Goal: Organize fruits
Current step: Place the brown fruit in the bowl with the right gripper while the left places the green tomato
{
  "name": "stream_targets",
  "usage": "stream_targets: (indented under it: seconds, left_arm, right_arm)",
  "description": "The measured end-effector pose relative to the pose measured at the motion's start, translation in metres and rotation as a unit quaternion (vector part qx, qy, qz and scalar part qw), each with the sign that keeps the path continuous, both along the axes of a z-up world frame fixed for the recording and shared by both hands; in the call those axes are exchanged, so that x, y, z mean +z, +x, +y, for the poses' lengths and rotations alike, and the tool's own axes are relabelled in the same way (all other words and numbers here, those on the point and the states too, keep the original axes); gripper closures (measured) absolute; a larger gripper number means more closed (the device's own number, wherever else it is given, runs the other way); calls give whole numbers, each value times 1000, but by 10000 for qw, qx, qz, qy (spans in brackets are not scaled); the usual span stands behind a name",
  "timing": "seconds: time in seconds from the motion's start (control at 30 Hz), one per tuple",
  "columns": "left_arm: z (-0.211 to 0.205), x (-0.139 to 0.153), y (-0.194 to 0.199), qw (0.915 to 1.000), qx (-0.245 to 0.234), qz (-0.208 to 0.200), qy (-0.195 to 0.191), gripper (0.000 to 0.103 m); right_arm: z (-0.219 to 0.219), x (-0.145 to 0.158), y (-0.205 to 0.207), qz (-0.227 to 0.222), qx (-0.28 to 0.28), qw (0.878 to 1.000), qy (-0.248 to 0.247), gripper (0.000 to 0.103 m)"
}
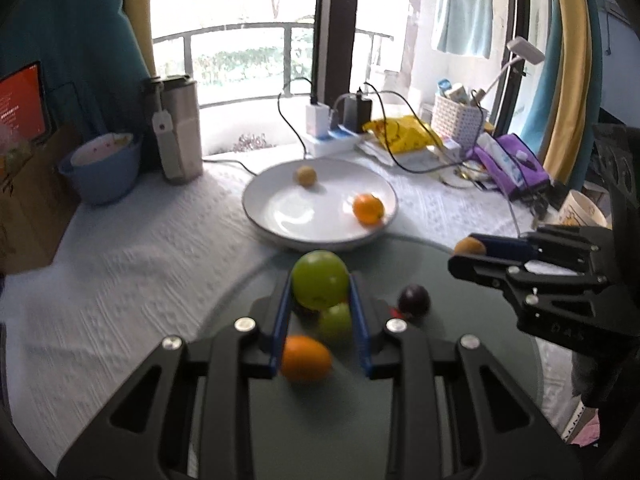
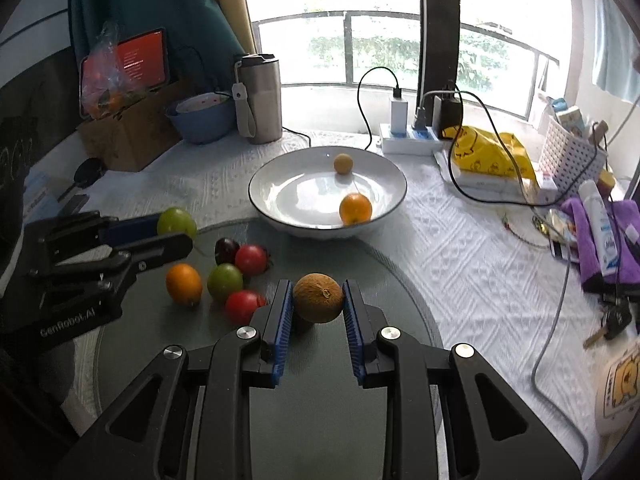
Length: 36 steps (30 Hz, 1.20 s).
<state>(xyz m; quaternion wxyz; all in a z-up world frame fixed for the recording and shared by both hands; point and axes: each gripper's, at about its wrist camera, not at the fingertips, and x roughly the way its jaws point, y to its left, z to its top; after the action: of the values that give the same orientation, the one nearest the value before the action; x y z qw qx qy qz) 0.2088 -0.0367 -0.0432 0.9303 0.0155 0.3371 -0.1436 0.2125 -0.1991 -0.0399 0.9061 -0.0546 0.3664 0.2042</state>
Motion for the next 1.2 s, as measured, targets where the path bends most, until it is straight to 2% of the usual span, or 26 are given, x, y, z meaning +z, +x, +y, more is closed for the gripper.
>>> stream_targets:
  seconds: [0.53,0.83,1.2]
  left_arm:
    - [10,2,67,9999,-46,-119,-89,74]
    - [10,-16,104,9998,-44,127,-134,74]
    - [5,-32,128,9990,-81,436,-95,74]
  right_arm:
    - [28,1,61,-48,262,9996,15,76]
    - [41,-8,95,33,362,9993,60,76]
    - [41,-24,112,182,356,9991,106,76]
